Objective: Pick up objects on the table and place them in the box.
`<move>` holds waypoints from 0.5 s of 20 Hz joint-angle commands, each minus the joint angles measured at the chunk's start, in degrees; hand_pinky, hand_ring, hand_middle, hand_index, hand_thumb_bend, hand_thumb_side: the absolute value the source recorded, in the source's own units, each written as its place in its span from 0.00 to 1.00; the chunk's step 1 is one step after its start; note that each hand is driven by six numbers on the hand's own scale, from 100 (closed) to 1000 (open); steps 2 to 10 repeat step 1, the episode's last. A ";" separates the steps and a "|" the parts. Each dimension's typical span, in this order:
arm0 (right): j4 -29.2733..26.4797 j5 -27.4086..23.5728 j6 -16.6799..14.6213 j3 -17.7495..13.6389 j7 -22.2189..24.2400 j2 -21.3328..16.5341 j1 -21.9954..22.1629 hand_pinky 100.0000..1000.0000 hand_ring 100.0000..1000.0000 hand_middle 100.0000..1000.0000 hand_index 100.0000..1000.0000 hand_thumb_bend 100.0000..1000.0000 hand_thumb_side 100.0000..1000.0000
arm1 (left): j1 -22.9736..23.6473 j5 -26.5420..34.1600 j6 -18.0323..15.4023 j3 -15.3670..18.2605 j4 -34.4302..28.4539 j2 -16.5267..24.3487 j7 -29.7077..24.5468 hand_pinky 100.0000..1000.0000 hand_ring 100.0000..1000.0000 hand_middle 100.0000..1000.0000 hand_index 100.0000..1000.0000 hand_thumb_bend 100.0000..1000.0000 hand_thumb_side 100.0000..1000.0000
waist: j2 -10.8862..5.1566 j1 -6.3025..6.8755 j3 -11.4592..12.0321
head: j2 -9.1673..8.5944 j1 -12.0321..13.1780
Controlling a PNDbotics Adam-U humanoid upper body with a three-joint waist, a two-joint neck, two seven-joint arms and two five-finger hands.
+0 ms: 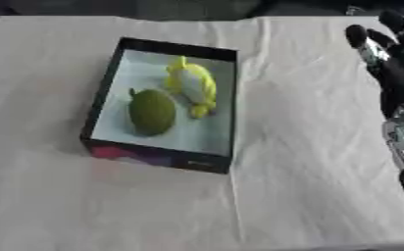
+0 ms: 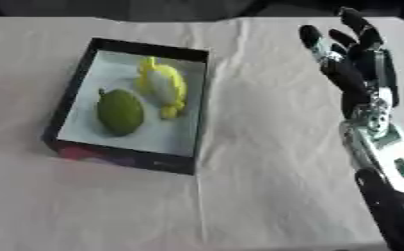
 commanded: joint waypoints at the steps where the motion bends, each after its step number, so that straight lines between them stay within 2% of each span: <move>1: -1.73 0.32 -0.13 -0.90 -0.39 -2.03 -0.53 0.92 0.85 0.89 0.84 0.69 0.27 | 1.81 3.73 0.31 3.77 -0.66 3.77 5.28 0.81 0.61 0.71 0.79 0.53 0.33 | -0.88 -0.01 -0.01 | -0.05 -0.06; 10: -1.73 0.32 -0.13 -0.90 -0.39 -2.03 -0.53 0.92 0.85 0.89 0.84 0.69 0.27 | 1.81 3.73 0.31 3.77 -0.66 3.77 5.28 0.81 0.61 0.71 0.79 0.53 0.33 | -0.88 -0.01 -0.01 | -0.05 -0.06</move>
